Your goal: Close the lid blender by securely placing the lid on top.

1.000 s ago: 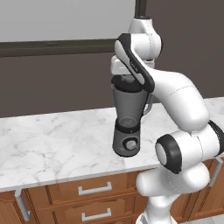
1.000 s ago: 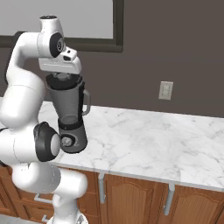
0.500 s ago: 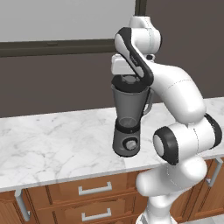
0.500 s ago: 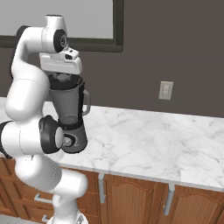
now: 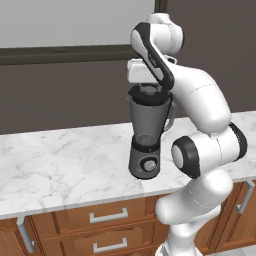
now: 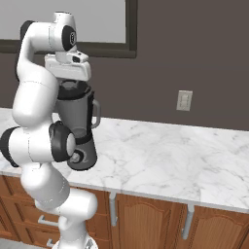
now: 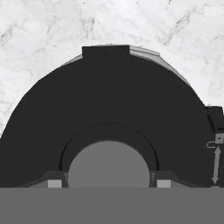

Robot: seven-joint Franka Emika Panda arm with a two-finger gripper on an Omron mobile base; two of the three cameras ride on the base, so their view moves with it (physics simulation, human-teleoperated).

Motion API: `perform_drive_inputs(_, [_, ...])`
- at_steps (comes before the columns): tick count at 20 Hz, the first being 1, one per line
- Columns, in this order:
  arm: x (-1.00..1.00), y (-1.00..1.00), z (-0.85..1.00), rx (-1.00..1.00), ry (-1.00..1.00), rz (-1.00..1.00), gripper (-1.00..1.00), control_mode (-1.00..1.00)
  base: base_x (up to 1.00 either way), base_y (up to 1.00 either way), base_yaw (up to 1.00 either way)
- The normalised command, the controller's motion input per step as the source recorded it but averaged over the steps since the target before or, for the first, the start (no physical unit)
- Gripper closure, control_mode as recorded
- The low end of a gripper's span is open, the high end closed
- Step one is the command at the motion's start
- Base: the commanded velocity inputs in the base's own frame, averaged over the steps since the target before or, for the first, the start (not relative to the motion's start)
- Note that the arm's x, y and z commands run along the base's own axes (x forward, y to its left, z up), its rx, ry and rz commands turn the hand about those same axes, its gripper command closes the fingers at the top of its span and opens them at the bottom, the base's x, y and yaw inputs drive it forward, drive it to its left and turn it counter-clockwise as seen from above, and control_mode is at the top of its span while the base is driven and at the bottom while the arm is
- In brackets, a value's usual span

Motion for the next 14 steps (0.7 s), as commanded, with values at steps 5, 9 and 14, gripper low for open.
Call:
perform_drive_inputs(5, [-0.28,-0.04,-0.14,-0.01,-0.09,0.00,1.00,-1.00,0.00,0.00,0.00])
perform_drive_inputs(9, [-0.01,-0.01,-0.34,-0.02,-0.01,0.00,1.00,-1.00,0.00,0.00,0.00])
perform_drive_inputs(14, [0.00,0.00,-0.47,-0.01,0.00,0.00,1.00,-1.00,0.00,0.00,0.00])
